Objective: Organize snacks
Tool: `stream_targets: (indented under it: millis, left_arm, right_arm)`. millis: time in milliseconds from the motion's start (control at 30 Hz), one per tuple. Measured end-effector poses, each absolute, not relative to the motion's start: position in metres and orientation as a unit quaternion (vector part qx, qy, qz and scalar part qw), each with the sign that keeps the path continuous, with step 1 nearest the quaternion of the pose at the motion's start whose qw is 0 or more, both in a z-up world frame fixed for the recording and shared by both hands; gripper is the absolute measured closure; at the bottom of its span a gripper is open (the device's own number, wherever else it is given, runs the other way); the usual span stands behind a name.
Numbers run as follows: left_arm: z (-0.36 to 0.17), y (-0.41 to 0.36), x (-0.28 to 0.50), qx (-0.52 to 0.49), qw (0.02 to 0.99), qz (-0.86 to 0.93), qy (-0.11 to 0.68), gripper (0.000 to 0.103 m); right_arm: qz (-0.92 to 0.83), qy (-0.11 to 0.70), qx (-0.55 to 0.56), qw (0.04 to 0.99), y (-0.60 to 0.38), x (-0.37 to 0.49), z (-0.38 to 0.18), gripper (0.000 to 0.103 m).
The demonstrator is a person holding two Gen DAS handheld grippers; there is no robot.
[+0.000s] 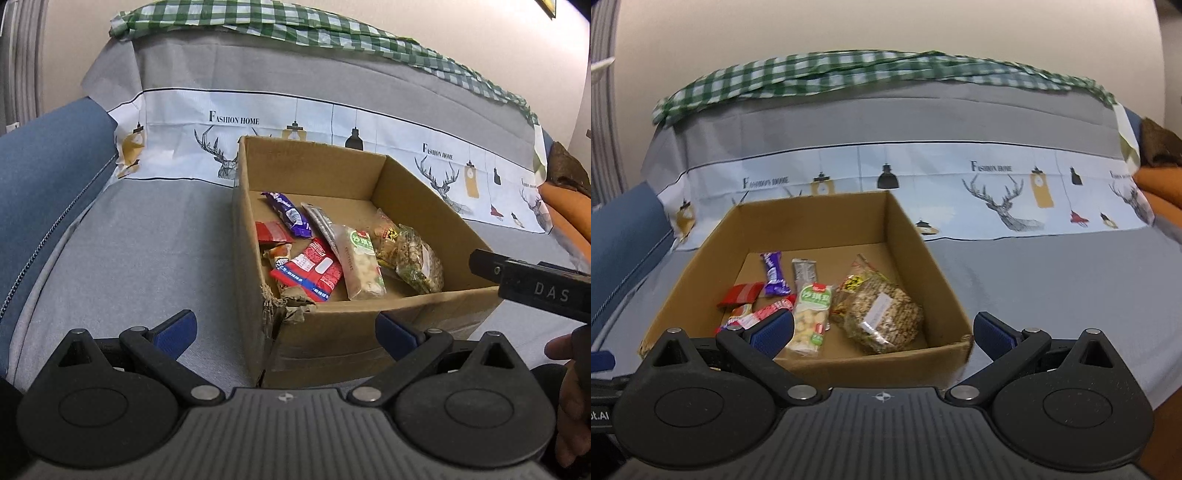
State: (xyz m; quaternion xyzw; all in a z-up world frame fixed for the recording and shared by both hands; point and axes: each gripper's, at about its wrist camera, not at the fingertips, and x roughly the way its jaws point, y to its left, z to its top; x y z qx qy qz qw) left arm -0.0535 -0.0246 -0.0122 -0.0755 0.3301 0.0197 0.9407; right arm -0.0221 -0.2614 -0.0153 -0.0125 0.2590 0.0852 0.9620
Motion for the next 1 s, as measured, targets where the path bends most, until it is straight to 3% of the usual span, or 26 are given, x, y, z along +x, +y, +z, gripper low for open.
stream_targets:
  millis: [1000]
  left_arm:
    - [-0.015,-0.04,-0.055,-0.056,0.95,-0.013,0.307,0.0]
  right_arm:
    - [0.085,0.259,-0.03,0.962,-0.255,-0.022,-0.016,0.001]
